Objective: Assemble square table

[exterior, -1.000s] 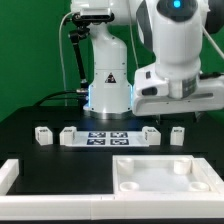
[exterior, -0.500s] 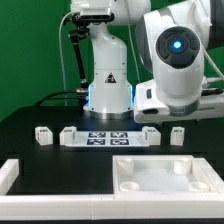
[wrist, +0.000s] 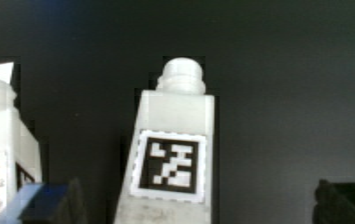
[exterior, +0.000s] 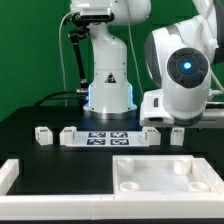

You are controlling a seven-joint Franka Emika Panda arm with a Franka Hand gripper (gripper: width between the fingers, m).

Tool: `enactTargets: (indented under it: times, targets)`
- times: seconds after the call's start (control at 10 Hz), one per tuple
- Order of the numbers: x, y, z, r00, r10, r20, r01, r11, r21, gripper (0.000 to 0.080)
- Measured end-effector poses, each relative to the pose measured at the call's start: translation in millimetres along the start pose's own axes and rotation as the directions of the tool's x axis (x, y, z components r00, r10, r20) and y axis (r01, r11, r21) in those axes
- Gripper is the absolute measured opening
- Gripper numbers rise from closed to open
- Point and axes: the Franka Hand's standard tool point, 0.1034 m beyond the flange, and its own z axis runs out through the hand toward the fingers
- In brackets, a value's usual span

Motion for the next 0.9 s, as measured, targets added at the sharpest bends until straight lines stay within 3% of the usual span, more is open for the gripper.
enactTargets:
  times: [0.2, 0.5, 0.7, 0.8, 0.9]
  targets:
    - [0.2, -0.3, 1.5, 1.000, 0.000, 0.002, 0.000, 1.000, 0.001, 0.0648]
    - [2.6, 1.8, 28.1, 0.998, 0.008, 0.060, -0.008, 1.000, 0.004, 0.0648]
    - [3.1, 2.4, 29.7, 0.998, 0.013, 0.067, -0.014, 1.000, 0.010, 0.0648]
    - [3.0, 2.3, 30.0, 0.998, 0.013, 0.067, -0.013, 1.000, 0.009, 0.0548]
    - [3.0, 2.3, 30.2, 0.998, 0.012, 0.067, -0.013, 1.000, 0.009, 0.0548]
